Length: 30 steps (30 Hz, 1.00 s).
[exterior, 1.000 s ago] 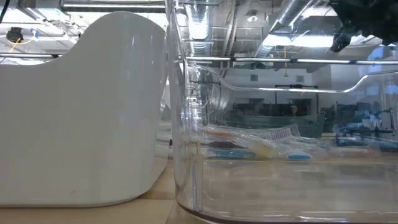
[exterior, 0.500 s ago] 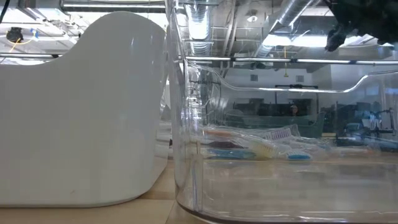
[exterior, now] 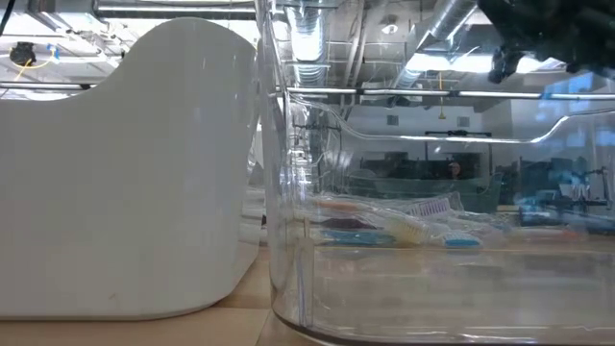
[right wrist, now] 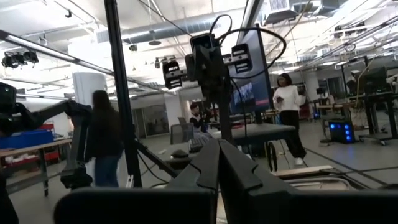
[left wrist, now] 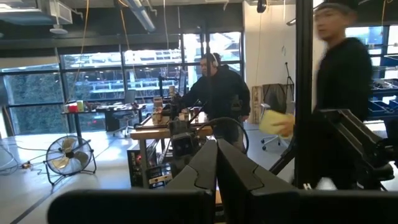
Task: Pick & Place Toothbrushes
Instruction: Put the orange toothbrush into the white bin
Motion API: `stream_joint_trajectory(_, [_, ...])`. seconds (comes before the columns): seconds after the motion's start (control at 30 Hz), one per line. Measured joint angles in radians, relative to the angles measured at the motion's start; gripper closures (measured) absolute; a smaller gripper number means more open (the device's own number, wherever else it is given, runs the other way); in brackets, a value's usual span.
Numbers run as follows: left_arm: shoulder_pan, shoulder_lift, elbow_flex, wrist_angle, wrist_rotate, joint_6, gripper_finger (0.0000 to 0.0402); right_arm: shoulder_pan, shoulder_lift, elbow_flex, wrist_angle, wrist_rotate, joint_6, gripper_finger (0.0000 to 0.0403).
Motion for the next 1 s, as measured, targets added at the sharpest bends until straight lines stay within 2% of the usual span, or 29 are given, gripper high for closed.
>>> stream_joint_trajectory(0.3, [0.0, 0.0, 0.0, -0.004, 0.0, 0.0, 0.0399, 0.0, 0.175, 0.069, 0.035, 0.0, 0.0, 0.0403])
stream_joint_trajectory(0.67, [0.0, 0.0, 0.0, -0.011, 0.0, 0.0, 0.0399, 0.002, 0.46, 0.177, 0.032, -0.004, 0.004, 0.0403])
stream_joint_trajectory(1.0, [0.0, 0.0, 0.0, -0.014, 0.0, 0.0, 0.0399, 0.059, 0.59, 0.275, -0.008, -0.011, 0.003, 0.0403])
